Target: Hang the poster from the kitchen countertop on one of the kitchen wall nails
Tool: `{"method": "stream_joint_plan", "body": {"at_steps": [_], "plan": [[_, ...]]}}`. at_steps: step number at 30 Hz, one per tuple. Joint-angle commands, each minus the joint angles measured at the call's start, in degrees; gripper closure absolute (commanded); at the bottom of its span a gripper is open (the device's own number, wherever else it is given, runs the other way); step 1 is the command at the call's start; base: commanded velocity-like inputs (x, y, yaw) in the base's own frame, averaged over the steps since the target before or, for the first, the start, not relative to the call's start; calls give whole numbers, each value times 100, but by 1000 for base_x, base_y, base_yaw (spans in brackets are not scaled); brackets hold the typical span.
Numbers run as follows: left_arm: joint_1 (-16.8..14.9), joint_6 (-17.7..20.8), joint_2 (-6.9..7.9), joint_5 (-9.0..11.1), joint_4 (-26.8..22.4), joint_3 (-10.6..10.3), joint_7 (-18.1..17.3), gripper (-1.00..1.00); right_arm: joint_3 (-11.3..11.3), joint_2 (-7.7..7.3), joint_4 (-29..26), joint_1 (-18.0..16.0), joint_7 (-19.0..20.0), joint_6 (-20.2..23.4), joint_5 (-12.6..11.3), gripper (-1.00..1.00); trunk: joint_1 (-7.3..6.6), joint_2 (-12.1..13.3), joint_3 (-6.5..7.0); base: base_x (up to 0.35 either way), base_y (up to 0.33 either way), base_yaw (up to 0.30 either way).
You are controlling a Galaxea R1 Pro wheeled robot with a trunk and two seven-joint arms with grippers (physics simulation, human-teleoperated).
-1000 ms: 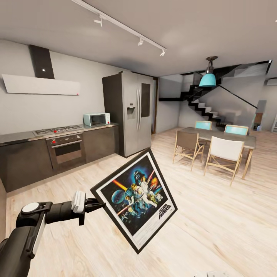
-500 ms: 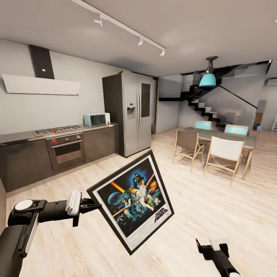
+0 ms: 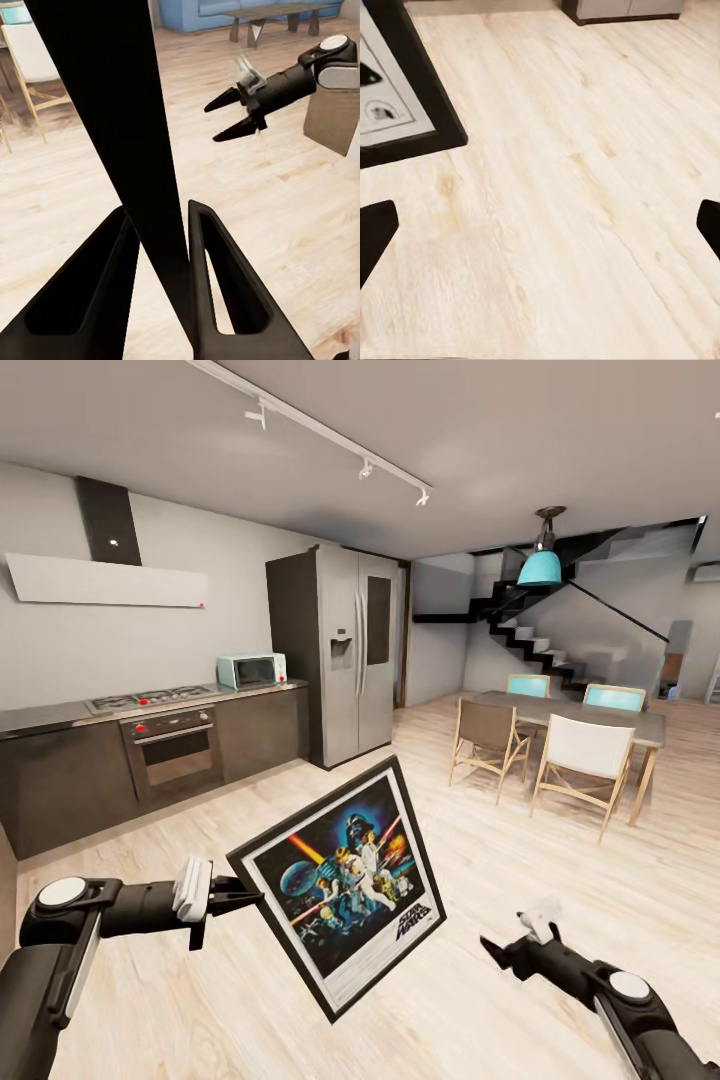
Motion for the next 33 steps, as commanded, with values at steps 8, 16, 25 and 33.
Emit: {"method": "stream_joint_plan", "body": {"at_steps": [8, 16, 25, 33], "plan": [[-6, 45, 30, -43, -62, -101, -39, 100, -19, -560, -148, -714, 2468, 466, 59, -100, 0, -5, -8, 0, 0, 0], [-6, 35, 195, -43, -67, -289, -39, 100, -15, -921, -148, -993, 3649, 479, 55, -100, 0, -5, -8, 0, 0, 0], [-6, 30, 208, -43, -84, -310, -39, 100, 7, -1040, -151, -1218, 4577, 464, 51, -100, 0, -5, -8, 0, 0, 0], [-6, 29, 215, -43, -105, -567, -39, 100, 162, -1044, -182, -1280, 5015, 442, 221, -100, 0, -5, -8, 0, 0, 0]]}}
